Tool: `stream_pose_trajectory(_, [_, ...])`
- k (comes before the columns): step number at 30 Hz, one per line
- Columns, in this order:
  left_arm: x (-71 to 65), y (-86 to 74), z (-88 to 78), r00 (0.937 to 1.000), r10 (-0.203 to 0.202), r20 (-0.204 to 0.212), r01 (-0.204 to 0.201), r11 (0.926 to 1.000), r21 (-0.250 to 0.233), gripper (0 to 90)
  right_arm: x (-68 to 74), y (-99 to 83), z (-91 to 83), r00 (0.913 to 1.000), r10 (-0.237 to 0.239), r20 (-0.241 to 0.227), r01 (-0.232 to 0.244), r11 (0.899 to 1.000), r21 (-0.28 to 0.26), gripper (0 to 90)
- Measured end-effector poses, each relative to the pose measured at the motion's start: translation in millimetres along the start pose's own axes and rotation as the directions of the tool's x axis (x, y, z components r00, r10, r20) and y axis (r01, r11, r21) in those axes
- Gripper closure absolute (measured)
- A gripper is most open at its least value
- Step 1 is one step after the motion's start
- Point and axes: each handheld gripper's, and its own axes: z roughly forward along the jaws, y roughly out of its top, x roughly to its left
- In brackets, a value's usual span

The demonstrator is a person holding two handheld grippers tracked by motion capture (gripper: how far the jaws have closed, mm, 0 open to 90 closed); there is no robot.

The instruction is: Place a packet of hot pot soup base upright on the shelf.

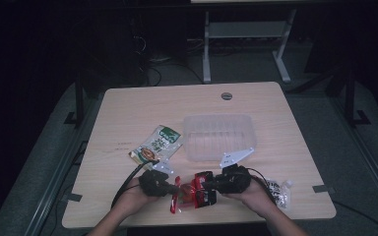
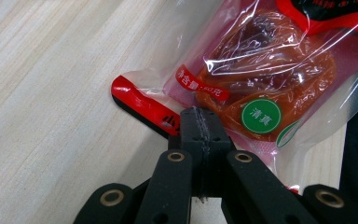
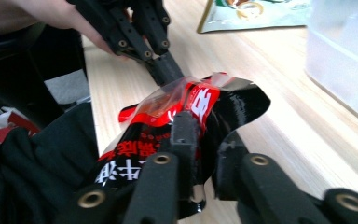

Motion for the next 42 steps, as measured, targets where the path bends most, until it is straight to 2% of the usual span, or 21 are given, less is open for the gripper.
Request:
stream_pose_trajectory(2, [0.6, -0.2, -0.3, 1.0, 0.001, 0.001, -0.001, 1.0, 0.0, 89.9, -0.2, 1.9, 2.1, 0.9999, -0.004, -0.014, 0.004, 1.0, 0.003, 83.3])
stream_pose_trajectory(3, [0.8, -0.4, -0.5, 1.0, -0.002, 0.002, 0.002, 1.0, 0.0, 89.9, -1.7, 4.4, 3.7, 0.9993, -0.01, -0.036, 0.01, 1.0, 0.005, 84.0])
stream_pose_trajectory(8, [2.1, -0.9, -1.0, 1.0, -0.006, 0.003, 0.006, 1.0, -0.001, 89.9, -3.8, 9.4, 7.1, 0.9977, -0.011, -0.067, 0.011, 1.0, -0.004, 83.8])
stream_pose_trajectory(16, [2.5, -0.7, -1.2, 1.0, -0.004, 0.003, 0.004, 1.0, 0.002, 89.9, -1.3, 9.6, 10.2, 0.9961, -0.029, -0.084, 0.029, 1.0, 0.0, 88.9])
stream_pose_trajectory(24, [3.0, -0.1, -2.7, 0.9999, 0.012, -0.001, -0.012, 0.9998, 0.014, 89.8, 1.3, 9.9, 8.5, 0.993, -0.038, -0.112, 0.037, 0.999, -0.014, 89.5])
stream_pose_trajectory(28, [3.6, 0.4, -7.8, 1.0, 0.007, 0.0, -0.007, 0.9998, -0.021, 89.7, 3.4, 11.7, 3.0, 0.9916, -0.05, -0.119, 0.047, 0.998, -0.031, 89.6])
stream_pose_trajectory(34, [6.7, -0.2, -19.5, 0.9999, -0.009, -0.014, 0.008, 0.9951, -0.099, 86.5, 2.2, 13.4, -7.6, 0.9911, -0.055, -0.121, 0.045, 0.996, -0.083, 89.7])
stream_pose_trajectory(42, [11.1, -1.9, -24.5, 0.9999, -0.014, -0.007, 0.013, 0.9943, -0.105, 79.5, 1.9, 15.9, -18.1, 0.9911, -0.067, -0.115, 0.054, 0.992, -0.118, 89.7])
